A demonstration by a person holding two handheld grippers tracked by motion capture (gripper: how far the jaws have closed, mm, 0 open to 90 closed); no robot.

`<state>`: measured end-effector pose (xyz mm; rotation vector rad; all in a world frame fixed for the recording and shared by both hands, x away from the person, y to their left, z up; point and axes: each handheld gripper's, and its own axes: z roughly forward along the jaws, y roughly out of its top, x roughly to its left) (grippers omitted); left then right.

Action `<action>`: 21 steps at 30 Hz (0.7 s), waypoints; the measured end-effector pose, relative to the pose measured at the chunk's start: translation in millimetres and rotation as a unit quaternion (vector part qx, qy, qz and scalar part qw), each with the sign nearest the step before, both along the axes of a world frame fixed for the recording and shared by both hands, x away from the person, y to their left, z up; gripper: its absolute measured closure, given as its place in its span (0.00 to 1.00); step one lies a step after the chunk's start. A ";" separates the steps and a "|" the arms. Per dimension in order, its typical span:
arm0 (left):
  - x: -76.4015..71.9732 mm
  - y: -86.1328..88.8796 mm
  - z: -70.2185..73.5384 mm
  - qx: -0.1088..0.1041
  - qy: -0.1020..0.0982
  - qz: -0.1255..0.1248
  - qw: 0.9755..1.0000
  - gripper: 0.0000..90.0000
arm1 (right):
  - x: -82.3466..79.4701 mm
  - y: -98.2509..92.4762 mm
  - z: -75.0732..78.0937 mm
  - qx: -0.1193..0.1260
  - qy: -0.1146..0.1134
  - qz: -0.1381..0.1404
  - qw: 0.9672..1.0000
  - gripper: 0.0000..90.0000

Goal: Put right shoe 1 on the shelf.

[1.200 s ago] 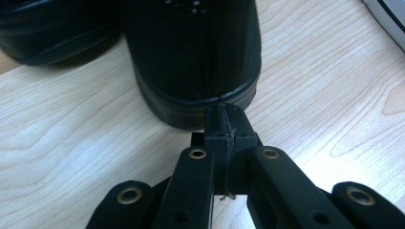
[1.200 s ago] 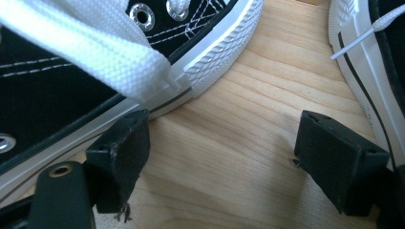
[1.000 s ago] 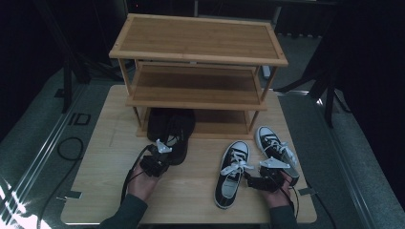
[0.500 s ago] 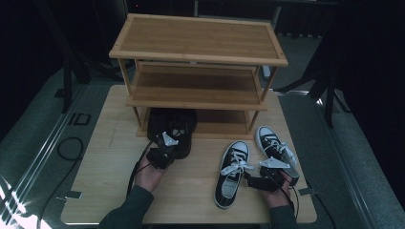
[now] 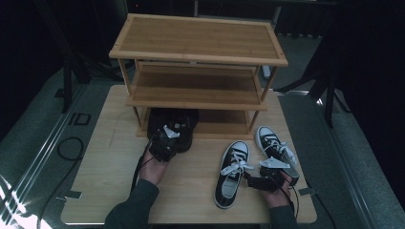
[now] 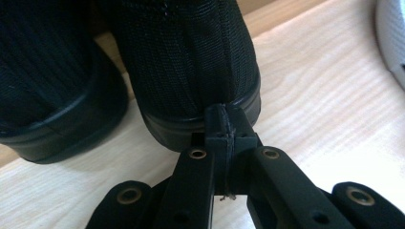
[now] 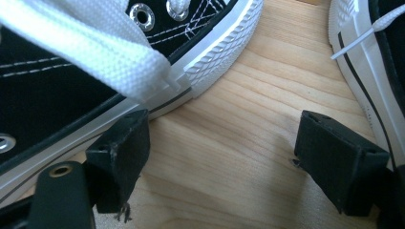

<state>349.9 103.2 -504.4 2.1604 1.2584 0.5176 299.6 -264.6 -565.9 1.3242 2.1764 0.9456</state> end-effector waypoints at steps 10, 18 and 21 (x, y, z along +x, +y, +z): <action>19.9 -0.3 -1.2 -0.005 0.002 0.019 1.000 0.99 | 0.0 -0.1 0.0 0.000 0.000 0.000 1.000 0.22; 30.8 -3.9 -1.9 -0.004 0.002 0.030 1.000 0.99 | 0.0 0.0 0.0 0.000 0.000 0.000 1.000 0.22; 35.3 -3.9 -2.4 -0.010 0.003 0.035 0.999 0.99 | 0.0 0.0 0.0 0.000 0.000 0.000 1.000 0.22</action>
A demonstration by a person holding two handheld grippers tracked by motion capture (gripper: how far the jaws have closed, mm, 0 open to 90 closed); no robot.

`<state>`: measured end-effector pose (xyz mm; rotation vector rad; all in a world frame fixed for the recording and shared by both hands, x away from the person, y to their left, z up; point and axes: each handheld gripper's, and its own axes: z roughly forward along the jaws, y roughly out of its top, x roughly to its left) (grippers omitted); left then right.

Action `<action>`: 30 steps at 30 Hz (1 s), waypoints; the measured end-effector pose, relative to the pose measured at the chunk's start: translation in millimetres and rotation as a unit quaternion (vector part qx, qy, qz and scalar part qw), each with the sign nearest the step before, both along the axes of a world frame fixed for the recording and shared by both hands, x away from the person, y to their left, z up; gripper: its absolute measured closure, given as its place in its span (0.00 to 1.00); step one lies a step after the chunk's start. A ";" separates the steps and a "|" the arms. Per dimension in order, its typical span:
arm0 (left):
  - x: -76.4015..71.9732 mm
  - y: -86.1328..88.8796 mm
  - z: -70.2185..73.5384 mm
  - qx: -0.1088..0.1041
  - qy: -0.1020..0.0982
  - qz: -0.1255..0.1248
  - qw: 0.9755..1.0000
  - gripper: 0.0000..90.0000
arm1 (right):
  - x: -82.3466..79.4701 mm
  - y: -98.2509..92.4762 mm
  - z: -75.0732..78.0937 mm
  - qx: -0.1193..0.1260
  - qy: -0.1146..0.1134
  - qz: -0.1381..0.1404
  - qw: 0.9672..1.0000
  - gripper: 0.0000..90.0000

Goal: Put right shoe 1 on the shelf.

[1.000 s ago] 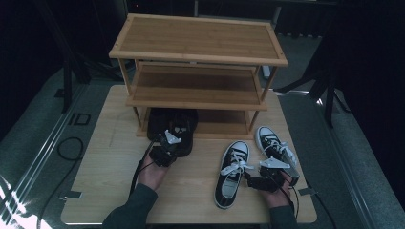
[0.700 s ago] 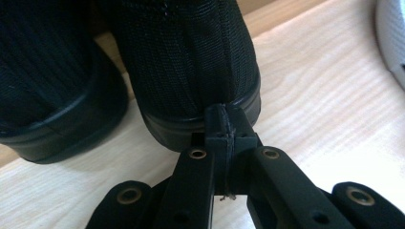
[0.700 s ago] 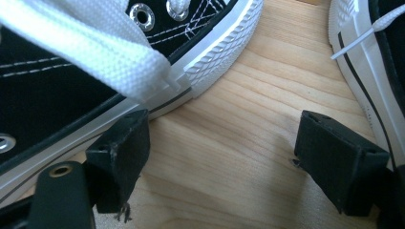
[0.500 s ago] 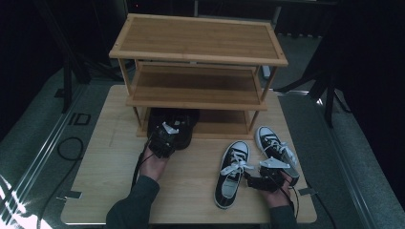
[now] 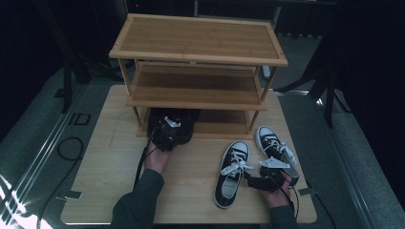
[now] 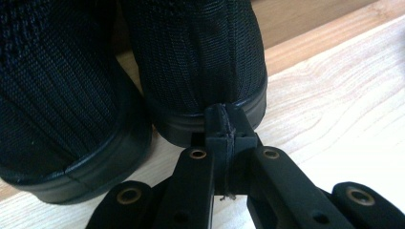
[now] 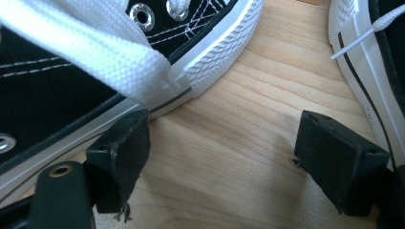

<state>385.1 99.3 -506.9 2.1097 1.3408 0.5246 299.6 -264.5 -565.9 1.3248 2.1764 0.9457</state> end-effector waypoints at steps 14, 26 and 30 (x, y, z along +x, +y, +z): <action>11.8 2.2 -2.1 -0.022 0.004 0.005 1.000 0.97 | 0.0 0.0 0.0 0.000 0.000 0.000 1.000 0.22; -19.0 36.8 -5.1 -0.011 -0.006 0.002 1.000 0.96 | 0.0 0.0 0.0 0.000 0.000 0.000 1.000 0.22; -23.7 56.3 -9.0 -0.007 -0.001 0.025 1.000 0.99 | 0.0 0.0 0.0 0.000 0.000 0.000 1.000 0.22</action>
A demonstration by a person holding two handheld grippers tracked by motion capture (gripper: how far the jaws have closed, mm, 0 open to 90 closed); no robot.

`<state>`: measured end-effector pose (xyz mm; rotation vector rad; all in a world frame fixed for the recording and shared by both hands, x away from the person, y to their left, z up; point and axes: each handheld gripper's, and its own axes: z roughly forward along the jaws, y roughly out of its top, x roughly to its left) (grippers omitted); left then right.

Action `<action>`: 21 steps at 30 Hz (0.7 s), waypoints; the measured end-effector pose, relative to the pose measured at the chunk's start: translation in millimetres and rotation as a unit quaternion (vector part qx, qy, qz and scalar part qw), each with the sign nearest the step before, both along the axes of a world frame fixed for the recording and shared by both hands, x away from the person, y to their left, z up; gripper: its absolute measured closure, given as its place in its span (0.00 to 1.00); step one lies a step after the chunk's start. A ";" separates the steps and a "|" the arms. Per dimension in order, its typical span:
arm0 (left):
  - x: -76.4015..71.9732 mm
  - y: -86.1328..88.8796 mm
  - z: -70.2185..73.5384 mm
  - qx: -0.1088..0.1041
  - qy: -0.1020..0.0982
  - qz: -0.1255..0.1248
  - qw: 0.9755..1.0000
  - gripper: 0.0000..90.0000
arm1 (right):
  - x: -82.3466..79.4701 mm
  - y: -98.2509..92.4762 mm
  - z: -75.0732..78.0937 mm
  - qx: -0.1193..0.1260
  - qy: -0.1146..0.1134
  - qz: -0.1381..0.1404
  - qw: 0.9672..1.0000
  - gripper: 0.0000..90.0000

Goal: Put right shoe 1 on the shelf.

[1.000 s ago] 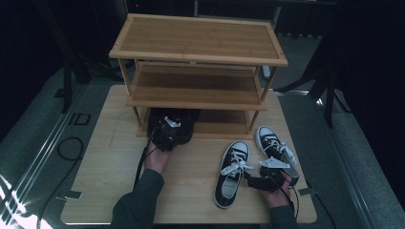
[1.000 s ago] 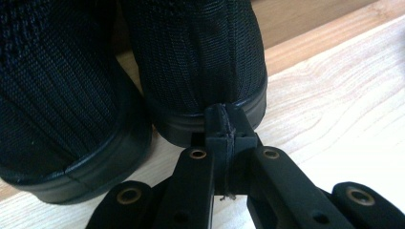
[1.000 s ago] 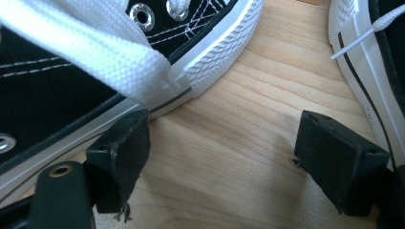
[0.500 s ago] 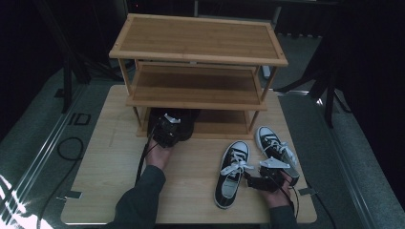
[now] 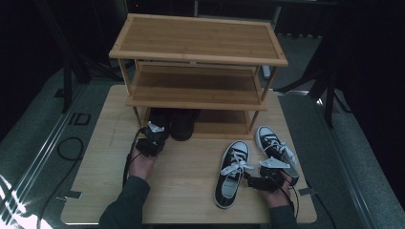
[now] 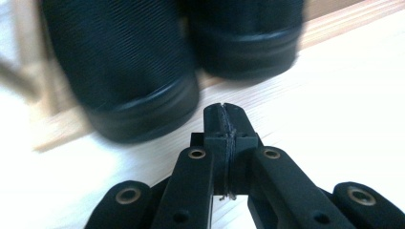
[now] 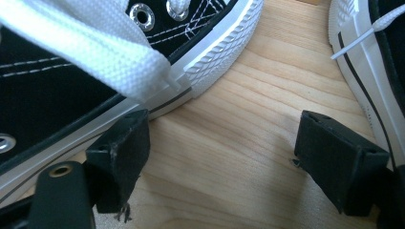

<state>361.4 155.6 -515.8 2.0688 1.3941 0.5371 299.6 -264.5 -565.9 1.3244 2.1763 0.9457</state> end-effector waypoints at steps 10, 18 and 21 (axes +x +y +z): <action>8.7 25.9 -13.1 -0.003 0.005 0.044 0.999 0.99 | 0.0 0.0 0.0 0.000 0.000 0.000 1.000 0.22; 18.1 15.7 -13.5 -0.006 0.006 0.038 0.999 0.99 | 0.0 0.0 0.0 0.000 0.000 0.000 1.000 0.22; 20.7 12.1 -14.0 -0.006 0.006 0.031 0.999 0.99 | 0.0 0.0 0.0 0.000 0.000 0.000 1.000 0.22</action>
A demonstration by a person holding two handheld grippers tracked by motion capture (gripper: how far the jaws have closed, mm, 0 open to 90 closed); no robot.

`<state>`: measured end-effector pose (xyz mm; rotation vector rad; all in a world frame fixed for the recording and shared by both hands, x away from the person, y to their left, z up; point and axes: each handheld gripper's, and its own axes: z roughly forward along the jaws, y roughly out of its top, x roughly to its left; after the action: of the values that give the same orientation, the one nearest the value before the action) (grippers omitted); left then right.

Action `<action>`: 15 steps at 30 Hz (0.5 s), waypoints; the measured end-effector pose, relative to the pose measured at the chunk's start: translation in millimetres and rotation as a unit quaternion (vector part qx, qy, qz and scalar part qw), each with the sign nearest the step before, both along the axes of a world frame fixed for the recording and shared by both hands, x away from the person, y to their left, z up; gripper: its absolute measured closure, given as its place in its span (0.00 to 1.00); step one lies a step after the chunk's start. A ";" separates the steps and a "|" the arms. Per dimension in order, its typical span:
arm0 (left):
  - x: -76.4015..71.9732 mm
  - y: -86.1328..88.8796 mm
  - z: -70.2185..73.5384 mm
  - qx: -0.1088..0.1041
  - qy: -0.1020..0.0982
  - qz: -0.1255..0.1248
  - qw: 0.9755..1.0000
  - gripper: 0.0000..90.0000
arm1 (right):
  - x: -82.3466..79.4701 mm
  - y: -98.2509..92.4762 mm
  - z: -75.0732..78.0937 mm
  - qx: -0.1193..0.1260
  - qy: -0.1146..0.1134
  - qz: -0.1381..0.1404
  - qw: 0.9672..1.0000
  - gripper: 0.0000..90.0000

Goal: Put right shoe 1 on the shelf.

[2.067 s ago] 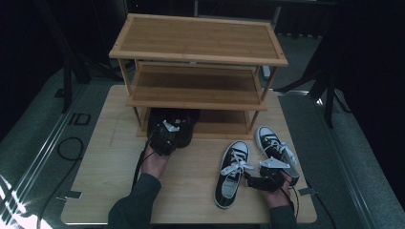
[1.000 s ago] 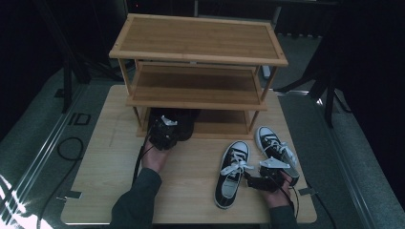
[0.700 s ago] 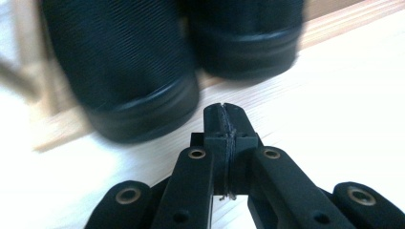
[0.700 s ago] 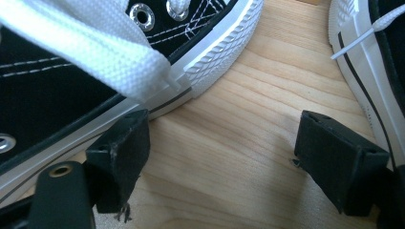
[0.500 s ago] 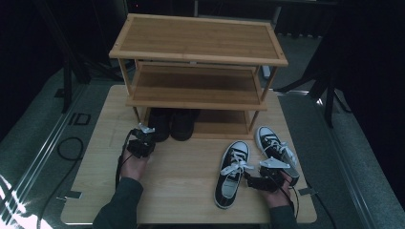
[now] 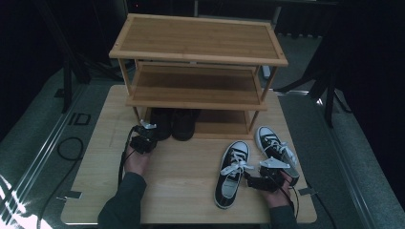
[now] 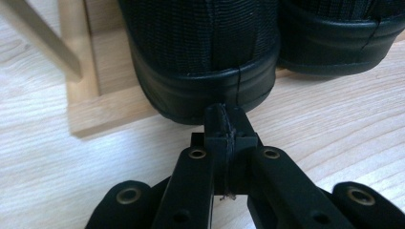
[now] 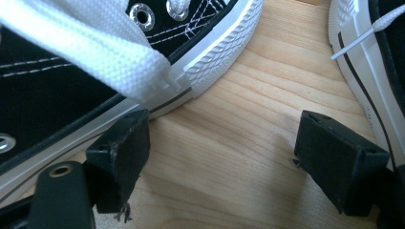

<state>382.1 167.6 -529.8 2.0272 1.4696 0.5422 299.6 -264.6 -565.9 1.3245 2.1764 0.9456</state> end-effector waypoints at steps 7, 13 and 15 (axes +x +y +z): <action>-4.6 -2.2 -2.1 -0.007 -0.002 -0.017 1.000 0.92 | 0.0 0.0 0.0 0.000 0.000 0.000 1.000 0.22; -14.8 -0.5 -3.4 -0.008 -0.006 -0.034 0.999 0.83 | 0.0 -0.1 -0.1 0.000 0.000 0.000 1.000 0.22; -18.0 0.1 -4.7 -0.012 -0.008 -0.043 0.999 0.78 | 0.0 -0.1 -0.1 0.000 0.000 0.000 1.000 0.22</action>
<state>364.1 167.7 -534.5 2.0523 1.3668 0.5012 299.6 -264.6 -565.9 1.3226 2.1766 0.9455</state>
